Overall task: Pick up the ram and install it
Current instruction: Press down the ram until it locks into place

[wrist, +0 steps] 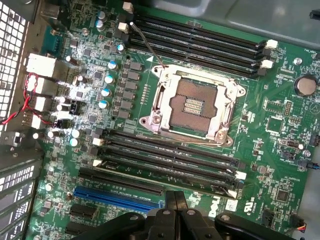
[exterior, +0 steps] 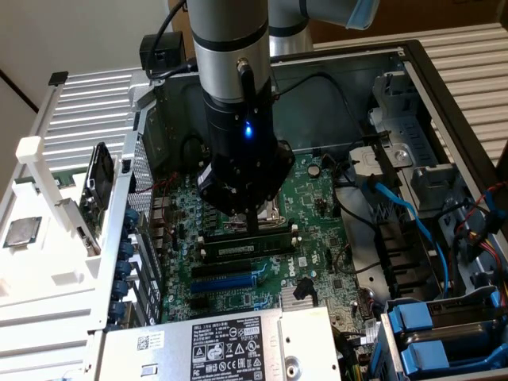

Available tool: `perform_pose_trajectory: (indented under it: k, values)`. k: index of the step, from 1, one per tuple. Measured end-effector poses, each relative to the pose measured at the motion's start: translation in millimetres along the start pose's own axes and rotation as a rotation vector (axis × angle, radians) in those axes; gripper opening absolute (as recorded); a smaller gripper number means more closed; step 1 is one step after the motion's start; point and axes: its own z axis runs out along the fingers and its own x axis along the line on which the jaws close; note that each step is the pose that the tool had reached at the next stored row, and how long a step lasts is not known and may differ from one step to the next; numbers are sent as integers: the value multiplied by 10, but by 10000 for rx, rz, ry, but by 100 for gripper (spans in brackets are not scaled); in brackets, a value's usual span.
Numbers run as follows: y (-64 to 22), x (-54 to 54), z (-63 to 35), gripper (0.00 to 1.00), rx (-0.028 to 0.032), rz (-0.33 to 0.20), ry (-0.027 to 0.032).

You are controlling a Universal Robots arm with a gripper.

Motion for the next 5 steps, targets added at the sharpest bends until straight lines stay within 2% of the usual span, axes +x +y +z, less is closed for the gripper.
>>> perform_pose_trajectory:
  k: [5]
  values:
    - [0, 0, 0, 11, 0, 1, 0]
